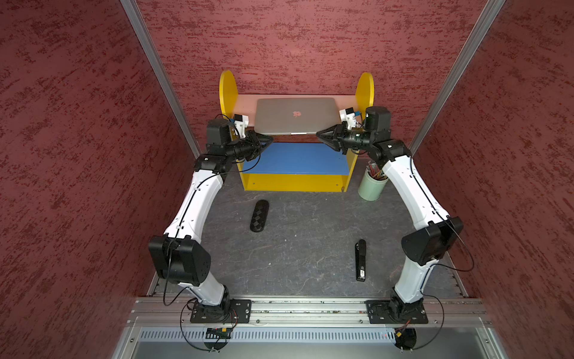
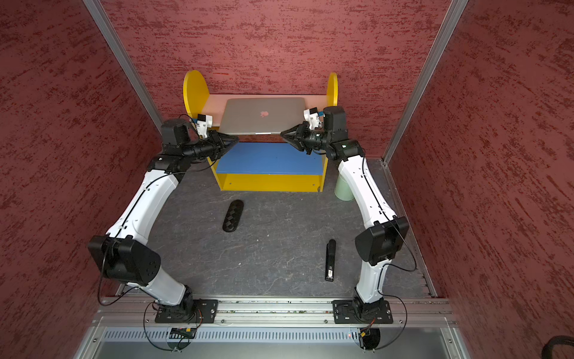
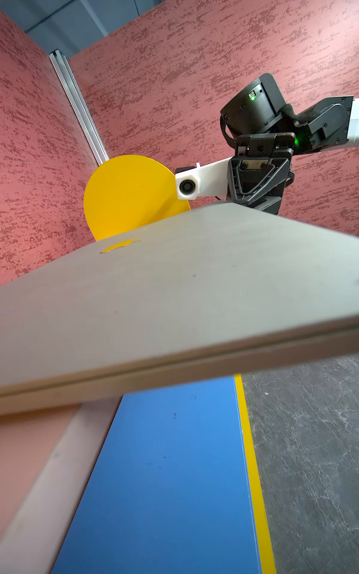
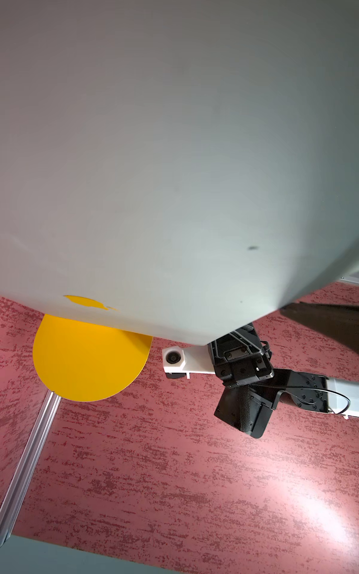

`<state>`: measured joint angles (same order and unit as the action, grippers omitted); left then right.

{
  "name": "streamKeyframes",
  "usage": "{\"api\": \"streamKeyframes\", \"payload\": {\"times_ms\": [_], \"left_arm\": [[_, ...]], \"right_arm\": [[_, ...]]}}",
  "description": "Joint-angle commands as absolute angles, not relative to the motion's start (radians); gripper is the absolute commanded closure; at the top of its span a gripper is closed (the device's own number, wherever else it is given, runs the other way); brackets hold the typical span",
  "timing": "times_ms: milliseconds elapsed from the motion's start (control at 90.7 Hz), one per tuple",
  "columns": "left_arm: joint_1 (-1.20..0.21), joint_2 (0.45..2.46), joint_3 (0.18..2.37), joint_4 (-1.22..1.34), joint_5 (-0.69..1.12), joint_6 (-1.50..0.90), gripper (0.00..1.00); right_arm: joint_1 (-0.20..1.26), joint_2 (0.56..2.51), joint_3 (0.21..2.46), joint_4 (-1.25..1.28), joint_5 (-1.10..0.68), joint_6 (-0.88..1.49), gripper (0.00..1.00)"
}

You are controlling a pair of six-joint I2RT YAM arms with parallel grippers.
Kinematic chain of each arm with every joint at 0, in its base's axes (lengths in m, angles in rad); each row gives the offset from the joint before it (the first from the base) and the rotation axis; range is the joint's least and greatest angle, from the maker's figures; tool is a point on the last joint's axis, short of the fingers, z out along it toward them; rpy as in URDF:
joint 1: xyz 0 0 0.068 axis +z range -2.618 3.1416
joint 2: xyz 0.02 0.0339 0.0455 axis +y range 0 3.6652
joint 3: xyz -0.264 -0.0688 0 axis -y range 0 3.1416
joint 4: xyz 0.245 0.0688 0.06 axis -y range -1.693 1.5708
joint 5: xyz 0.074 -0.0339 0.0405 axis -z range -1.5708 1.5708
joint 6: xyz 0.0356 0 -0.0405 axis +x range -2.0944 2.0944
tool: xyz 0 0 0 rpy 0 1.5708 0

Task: Close the laptop lid and set it aside
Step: Place the laptop on the shelf.

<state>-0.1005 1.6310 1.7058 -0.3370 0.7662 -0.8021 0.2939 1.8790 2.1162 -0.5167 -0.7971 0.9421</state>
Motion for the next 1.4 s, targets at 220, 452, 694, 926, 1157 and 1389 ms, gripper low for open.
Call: {"api": "streamKeyframes", "payload": {"times_ms": [220,452,694,926,1157,1389], "left_arm": [[-0.083,1.726,1.876,-0.383,0.791,-0.772,0.87],[-0.075,1.799,1.956,-0.407,0.806,-0.773,0.87],[-0.075,1.850,2.014,-0.423,0.810,-0.774,0.87],[-0.074,1.869,2.045,-0.433,0.809,-0.771,0.87],[-0.075,1.877,2.068,-0.442,0.811,-0.769,0.87],[-0.075,1.902,2.111,-0.463,0.813,-0.768,0.87]], "right_arm": [[0.300,1.954,2.225,-0.522,-0.767,0.949,0.75],[0.300,1.995,2.279,-0.528,-0.767,0.956,0.75],[0.299,2.044,2.367,-0.558,-0.758,0.951,0.74],[0.289,2.079,2.418,-0.571,-0.739,0.954,0.74],[0.266,2.110,2.465,-0.575,-0.731,0.970,0.73],[0.258,2.131,2.495,-0.576,-0.728,0.981,0.74]]}}
